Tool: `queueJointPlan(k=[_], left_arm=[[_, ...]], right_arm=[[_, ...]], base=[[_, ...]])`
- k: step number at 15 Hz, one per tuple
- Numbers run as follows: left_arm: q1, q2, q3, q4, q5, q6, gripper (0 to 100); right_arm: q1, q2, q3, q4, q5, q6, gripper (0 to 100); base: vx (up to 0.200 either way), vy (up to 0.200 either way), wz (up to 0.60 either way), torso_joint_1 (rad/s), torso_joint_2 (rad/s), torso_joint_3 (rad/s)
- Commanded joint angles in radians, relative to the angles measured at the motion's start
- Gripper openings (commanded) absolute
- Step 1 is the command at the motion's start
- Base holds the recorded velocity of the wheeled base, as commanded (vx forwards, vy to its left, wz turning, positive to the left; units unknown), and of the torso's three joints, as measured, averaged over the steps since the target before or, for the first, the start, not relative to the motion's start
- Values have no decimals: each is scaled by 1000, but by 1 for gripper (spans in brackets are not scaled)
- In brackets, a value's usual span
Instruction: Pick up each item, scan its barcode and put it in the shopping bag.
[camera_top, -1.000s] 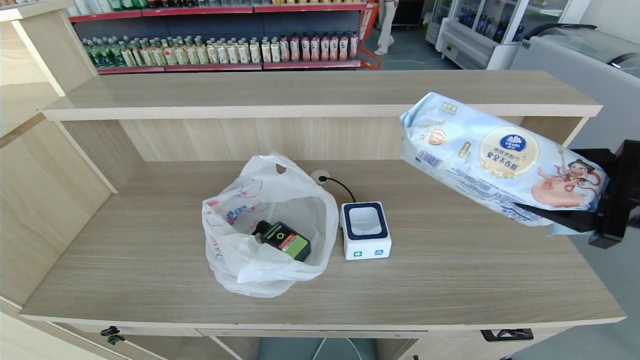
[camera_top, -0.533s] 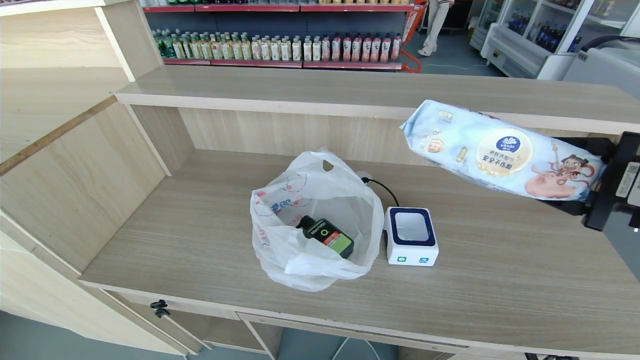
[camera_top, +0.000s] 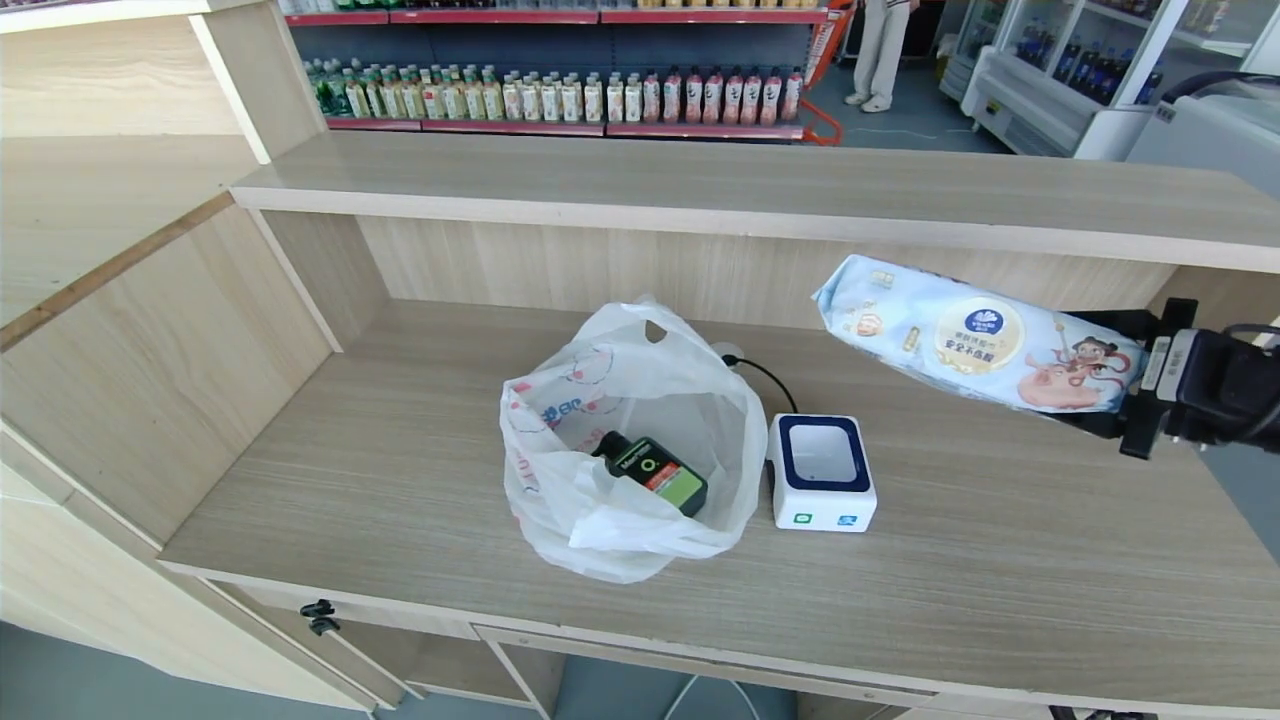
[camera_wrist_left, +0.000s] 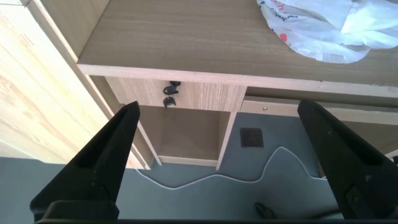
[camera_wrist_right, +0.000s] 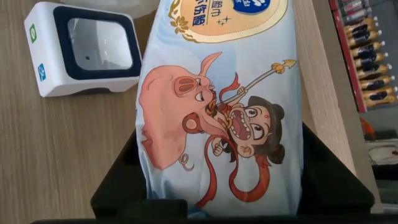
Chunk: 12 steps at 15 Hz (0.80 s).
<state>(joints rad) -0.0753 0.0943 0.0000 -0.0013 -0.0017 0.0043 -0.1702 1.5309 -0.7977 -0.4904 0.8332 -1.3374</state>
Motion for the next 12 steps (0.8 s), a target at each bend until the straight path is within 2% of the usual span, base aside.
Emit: queueJointPlan(k=[1, 3, 9, 12], left_arm=[[0, 1, 0, 0, 0, 0, 100], [0, 1, 0, 0, 0, 0, 100], [0, 1, 0, 0, 0, 0, 100], [0, 1, 0, 0, 0, 0, 100]], right_arm=[[-2, 31, -28, 32, -3, -5, 0], [-2, 25, -26, 41, -20, -17, 0], [3, 25, 5, 84, -66, -177, 0], [9, 64, 5, 27, -72, -206, 0]], base=[[0, 0, 0, 0, 0, 0], [0, 0, 0, 0, 0, 0], [0, 0, 0, 0, 0, 0], [0, 0, 0, 0, 0, 0]])
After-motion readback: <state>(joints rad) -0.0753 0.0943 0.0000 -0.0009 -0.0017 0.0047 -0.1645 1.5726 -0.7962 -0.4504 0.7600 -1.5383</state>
